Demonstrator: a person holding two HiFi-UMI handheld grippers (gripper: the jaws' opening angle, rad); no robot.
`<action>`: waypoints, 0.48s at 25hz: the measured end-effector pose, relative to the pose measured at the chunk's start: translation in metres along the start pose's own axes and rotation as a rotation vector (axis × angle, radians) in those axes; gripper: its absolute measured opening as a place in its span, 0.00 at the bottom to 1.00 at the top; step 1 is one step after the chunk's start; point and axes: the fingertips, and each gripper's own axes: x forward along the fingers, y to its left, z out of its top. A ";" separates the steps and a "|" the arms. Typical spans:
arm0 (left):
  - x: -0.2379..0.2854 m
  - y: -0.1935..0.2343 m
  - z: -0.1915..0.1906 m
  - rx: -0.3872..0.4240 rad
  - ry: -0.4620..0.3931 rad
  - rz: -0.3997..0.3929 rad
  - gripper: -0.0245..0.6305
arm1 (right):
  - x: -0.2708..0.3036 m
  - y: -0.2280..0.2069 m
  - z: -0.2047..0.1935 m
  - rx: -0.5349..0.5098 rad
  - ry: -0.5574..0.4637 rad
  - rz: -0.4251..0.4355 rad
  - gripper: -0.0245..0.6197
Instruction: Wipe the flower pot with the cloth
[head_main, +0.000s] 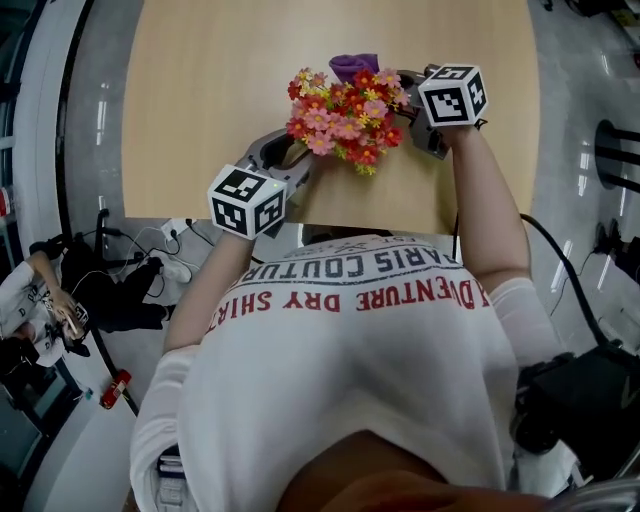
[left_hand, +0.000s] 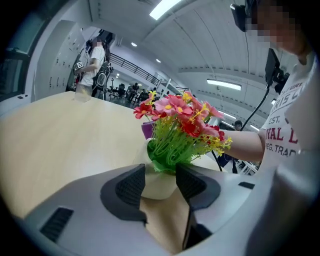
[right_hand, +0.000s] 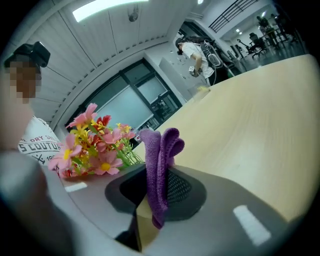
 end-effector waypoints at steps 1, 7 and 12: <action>0.001 -0.001 0.001 0.015 0.010 -0.019 0.33 | -0.005 0.001 -0.003 0.009 -0.023 -0.025 0.14; 0.010 -0.026 -0.002 0.144 0.089 -0.179 0.33 | -0.049 0.015 -0.036 0.074 -0.141 -0.107 0.14; 0.019 -0.030 0.002 0.248 0.162 -0.323 0.33 | -0.068 0.023 -0.055 0.126 -0.191 -0.157 0.14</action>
